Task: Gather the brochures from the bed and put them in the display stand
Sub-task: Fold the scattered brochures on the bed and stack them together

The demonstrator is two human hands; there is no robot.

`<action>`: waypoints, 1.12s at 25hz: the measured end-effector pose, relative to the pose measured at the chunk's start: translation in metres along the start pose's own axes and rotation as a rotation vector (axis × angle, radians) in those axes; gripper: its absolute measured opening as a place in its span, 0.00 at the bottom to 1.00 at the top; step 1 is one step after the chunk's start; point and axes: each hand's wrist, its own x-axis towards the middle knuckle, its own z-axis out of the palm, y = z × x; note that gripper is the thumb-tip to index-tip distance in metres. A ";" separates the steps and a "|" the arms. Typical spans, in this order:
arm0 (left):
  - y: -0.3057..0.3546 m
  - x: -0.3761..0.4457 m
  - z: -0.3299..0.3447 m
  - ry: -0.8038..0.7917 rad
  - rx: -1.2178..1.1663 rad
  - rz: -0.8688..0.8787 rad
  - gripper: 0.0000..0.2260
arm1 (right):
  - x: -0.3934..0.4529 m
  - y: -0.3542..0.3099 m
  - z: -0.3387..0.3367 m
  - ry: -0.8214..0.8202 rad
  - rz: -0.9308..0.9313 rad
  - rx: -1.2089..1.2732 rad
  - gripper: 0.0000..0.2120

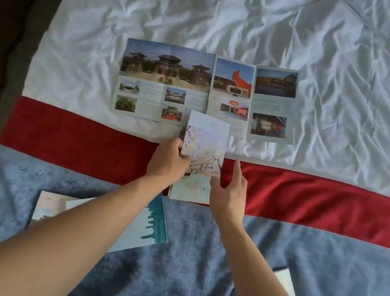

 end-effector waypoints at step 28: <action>-0.041 -0.019 -0.123 0.282 -0.210 0.239 0.19 | -0.039 -0.106 0.067 0.048 -0.141 0.155 0.37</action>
